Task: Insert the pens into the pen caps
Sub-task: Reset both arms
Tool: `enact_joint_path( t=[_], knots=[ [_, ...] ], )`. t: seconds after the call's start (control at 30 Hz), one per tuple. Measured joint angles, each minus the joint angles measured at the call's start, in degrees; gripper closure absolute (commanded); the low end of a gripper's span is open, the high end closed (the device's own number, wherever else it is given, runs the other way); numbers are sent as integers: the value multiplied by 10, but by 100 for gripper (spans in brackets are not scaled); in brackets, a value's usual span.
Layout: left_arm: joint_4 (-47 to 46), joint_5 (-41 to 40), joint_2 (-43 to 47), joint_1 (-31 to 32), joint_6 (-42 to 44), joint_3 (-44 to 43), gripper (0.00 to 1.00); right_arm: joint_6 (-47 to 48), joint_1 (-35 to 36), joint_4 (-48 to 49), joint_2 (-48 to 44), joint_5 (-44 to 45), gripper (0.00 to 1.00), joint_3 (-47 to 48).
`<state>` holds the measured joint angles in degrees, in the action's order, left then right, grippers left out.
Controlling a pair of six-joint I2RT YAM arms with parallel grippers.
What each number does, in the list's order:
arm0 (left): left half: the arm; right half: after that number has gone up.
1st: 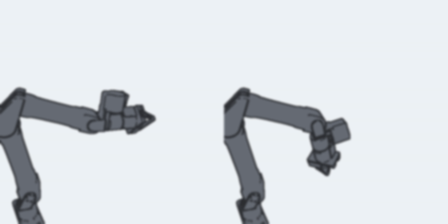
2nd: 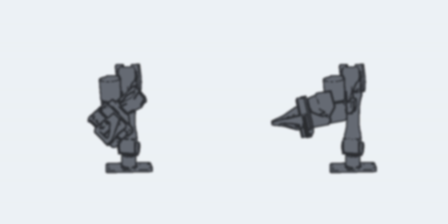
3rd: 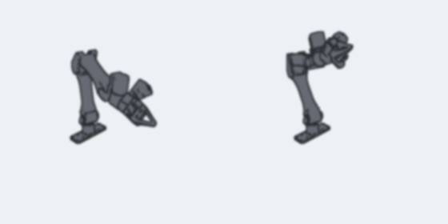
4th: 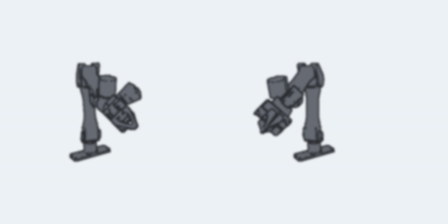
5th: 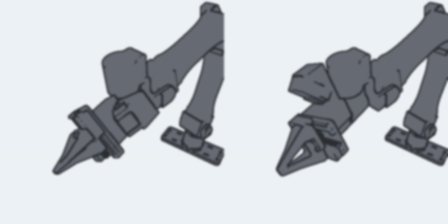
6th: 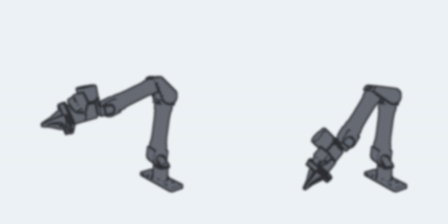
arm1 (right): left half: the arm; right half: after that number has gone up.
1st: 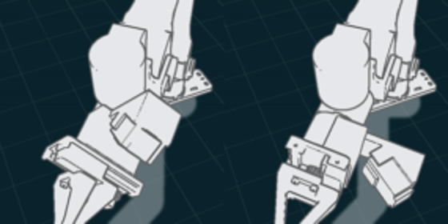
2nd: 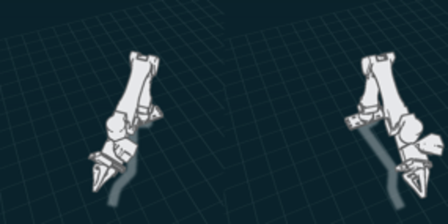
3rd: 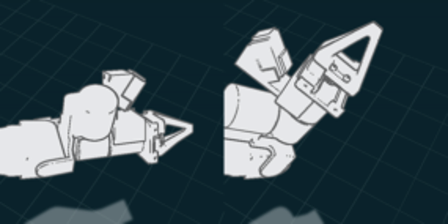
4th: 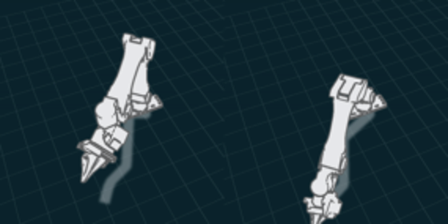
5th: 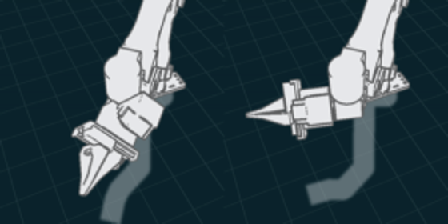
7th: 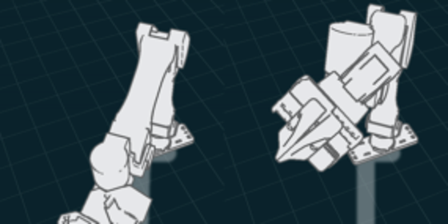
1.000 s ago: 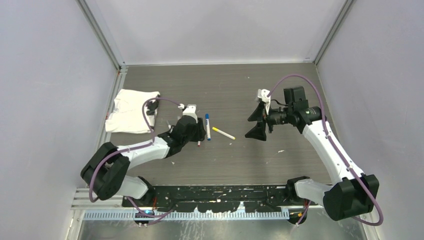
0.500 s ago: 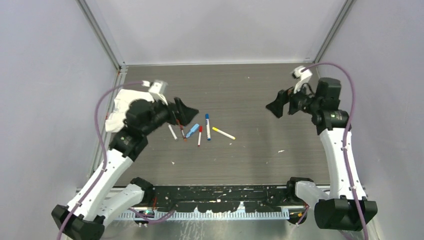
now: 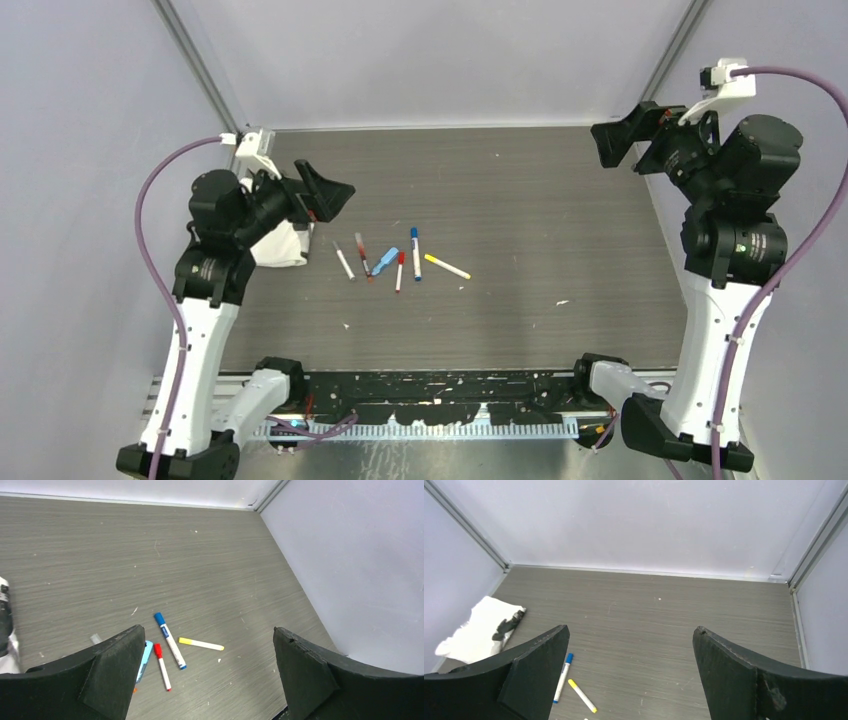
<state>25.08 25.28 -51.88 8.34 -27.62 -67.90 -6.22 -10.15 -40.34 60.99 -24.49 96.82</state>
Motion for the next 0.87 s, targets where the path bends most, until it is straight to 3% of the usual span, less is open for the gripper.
enact_joint_path(
  t=[0.4, 0.87],
  knots=[
    [68, -17, 71, 0, 47, -35, 0, -77, 0, -56, -1, 9, 0, 28],
    [82, -6, 93, 0, 56, -5, 0, -83, 0, -61, -7, 8, 0, 0]
  ],
)
